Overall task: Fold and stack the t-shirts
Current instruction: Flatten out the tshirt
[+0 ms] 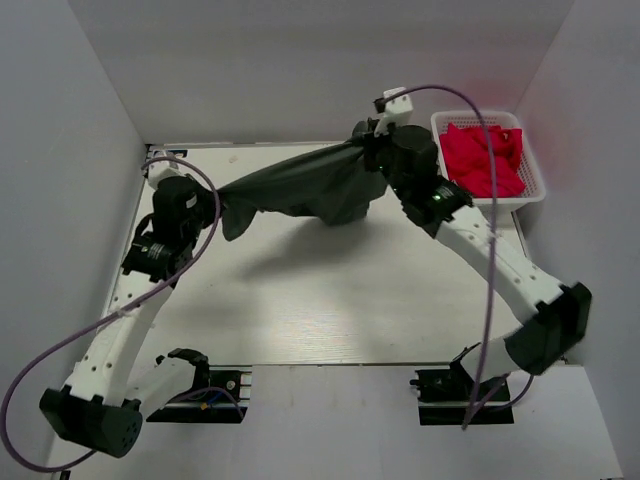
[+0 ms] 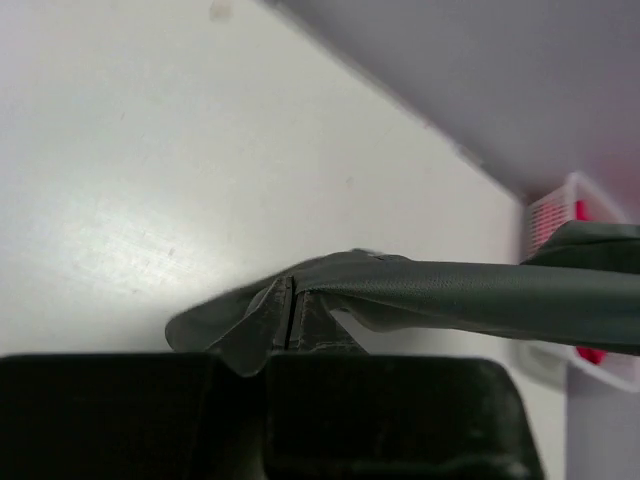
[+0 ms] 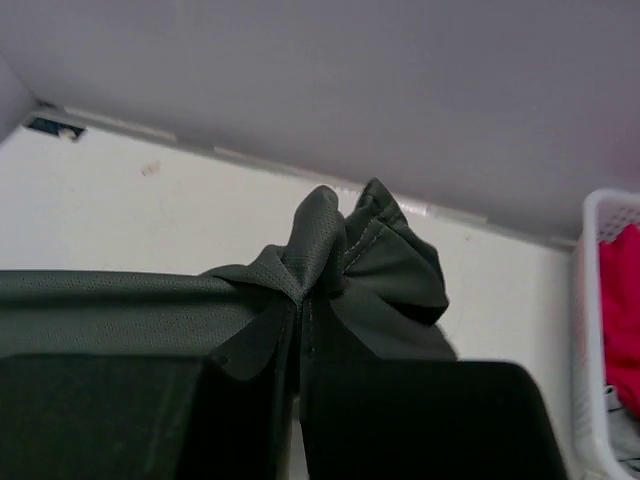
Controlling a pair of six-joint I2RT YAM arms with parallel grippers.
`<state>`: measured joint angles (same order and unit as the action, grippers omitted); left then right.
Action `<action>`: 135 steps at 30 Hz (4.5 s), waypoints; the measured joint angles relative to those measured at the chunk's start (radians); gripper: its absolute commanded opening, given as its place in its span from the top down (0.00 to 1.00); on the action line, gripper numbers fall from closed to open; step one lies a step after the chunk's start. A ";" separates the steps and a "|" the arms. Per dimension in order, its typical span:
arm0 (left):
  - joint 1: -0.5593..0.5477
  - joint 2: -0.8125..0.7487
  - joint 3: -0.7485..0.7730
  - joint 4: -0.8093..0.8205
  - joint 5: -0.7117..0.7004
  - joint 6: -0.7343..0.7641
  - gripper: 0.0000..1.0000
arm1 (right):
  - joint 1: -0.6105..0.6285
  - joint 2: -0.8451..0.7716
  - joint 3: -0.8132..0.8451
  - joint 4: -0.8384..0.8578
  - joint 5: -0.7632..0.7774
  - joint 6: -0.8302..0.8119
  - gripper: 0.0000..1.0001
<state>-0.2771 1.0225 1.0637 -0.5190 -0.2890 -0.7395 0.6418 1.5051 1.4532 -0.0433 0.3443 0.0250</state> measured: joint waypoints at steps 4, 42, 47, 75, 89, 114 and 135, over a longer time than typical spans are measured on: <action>-0.004 -0.082 0.100 0.000 -0.011 0.026 1.00 | 0.005 -0.175 -0.023 -0.010 -0.001 -0.018 1.00; 0.021 0.530 0.092 -0.182 -0.165 0.016 0.00 | -0.059 0.268 -0.095 -0.189 0.081 0.082 0.10; 0.031 0.541 0.138 -0.248 -0.212 0.003 0.00 | -0.064 0.313 -0.045 -0.278 0.065 0.124 0.10; 0.029 0.930 0.239 -0.001 -0.009 0.186 0.00 | -0.087 0.014 -0.665 -0.279 -0.079 0.466 0.10; 0.003 0.447 -0.212 0.019 0.278 0.068 0.00 | -0.315 0.443 -0.158 -0.281 -0.122 0.387 0.10; 0.000 -0.019 -0.579 -0.203 0.197 -0.147 0.34 | -0.354 -0.198 -0.667 -0.233 -0.228 0.378 0.10; 0.000 0.031 -0.615 0.008 0.220 -0.070 1.00 | -0.354 -0.449 -0.933 -0.502 -0.289 0.501 0.14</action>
<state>-0.2768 1.0534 0.4488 -0.5114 -0.0692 -0.8093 0.2874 1.0565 0.5205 -0.5449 0.0551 0.5259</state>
